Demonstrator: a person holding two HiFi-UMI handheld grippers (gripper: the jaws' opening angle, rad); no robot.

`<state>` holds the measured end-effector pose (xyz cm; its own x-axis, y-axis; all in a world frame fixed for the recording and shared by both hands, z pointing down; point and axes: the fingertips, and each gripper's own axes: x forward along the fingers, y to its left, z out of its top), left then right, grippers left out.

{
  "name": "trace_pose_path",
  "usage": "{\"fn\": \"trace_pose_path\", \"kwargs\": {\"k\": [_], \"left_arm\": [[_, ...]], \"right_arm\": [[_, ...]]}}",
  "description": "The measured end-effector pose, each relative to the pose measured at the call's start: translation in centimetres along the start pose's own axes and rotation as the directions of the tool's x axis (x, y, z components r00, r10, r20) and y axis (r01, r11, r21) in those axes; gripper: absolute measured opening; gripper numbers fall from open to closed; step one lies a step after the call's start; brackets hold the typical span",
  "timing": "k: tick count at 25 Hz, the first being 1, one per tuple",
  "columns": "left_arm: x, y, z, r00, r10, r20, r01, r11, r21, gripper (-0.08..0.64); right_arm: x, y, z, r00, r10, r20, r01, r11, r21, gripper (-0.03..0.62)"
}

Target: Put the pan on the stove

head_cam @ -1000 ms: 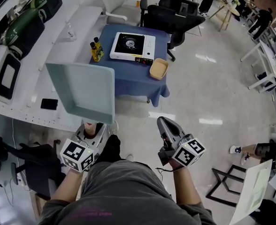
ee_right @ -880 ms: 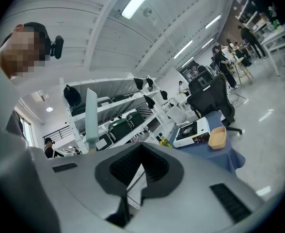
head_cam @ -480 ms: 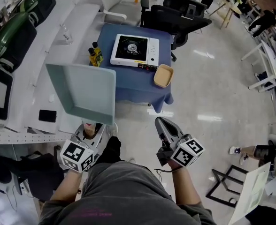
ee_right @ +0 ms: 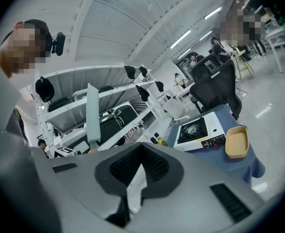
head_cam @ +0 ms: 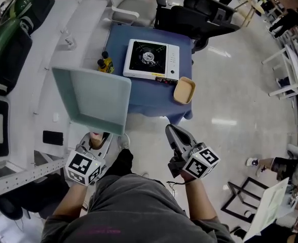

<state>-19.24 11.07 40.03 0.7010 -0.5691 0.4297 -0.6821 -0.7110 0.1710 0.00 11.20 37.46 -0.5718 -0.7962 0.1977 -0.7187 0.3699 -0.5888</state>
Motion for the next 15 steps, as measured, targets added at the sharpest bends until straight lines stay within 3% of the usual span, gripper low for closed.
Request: {"fn": "trace_pose_path", "kwargs": {"k": [15], "left_arm": [[4.1,10.0,3.3,0.998,-0.054,-0.023,0.055,0.998,0.031,0.002]], "right_arm": [[10.1,-0.5,3.3,0.998,-0.056,-0.017,0.056,0.998,0.006,0.003]]}}
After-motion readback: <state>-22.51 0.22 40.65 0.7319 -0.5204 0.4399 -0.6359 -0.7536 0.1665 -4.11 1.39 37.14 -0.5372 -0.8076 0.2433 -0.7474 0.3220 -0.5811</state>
